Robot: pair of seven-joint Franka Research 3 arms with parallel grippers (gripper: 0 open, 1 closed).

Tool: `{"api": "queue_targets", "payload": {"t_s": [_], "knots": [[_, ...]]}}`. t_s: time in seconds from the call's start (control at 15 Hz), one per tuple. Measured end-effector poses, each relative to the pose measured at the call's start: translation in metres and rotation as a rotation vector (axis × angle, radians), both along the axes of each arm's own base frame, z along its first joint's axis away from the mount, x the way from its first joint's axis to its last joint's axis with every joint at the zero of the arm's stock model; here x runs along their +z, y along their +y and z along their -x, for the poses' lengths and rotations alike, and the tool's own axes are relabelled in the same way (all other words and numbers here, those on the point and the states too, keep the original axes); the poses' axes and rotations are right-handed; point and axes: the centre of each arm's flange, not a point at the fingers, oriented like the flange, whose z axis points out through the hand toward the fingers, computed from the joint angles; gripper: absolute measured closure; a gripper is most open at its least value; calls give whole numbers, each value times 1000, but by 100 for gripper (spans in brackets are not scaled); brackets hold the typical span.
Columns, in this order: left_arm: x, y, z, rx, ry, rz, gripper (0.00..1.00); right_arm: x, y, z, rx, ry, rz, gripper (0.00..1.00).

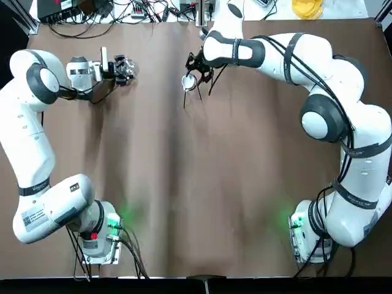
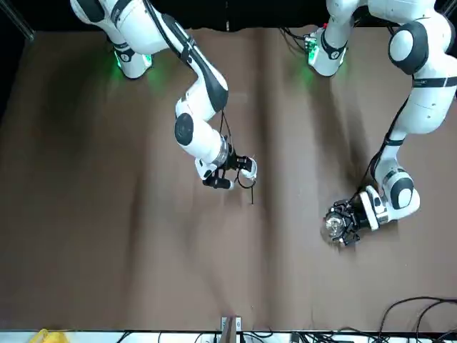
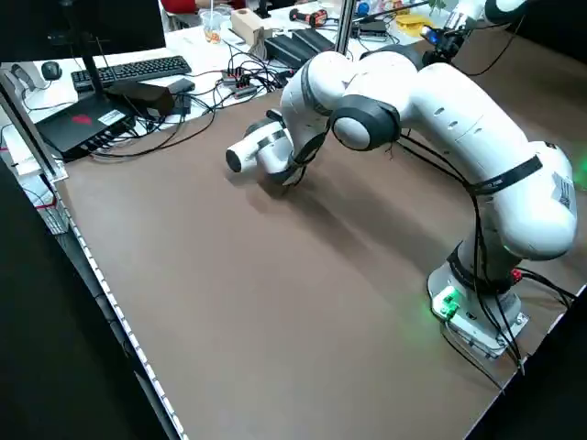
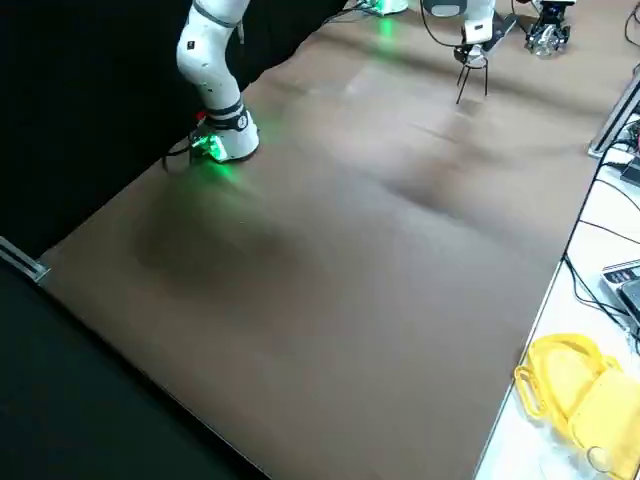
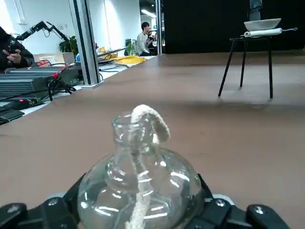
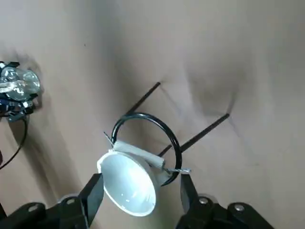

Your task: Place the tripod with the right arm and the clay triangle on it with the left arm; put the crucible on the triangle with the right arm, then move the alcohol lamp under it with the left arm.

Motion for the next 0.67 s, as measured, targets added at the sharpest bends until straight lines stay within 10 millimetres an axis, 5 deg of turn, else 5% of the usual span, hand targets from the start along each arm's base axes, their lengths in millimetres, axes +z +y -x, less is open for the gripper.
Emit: {"api": "queue_targets", "payload": {"t_s": [0.33, 0.67], "knots": [[1, -23, -2, -27, 11, 11, 13, 44, -47, -26, 22, 42, 53, 26], [6, -89, 2, -156, 23, 71, 13, 100, -116, -43, 115, -24, 282, 26]]}}
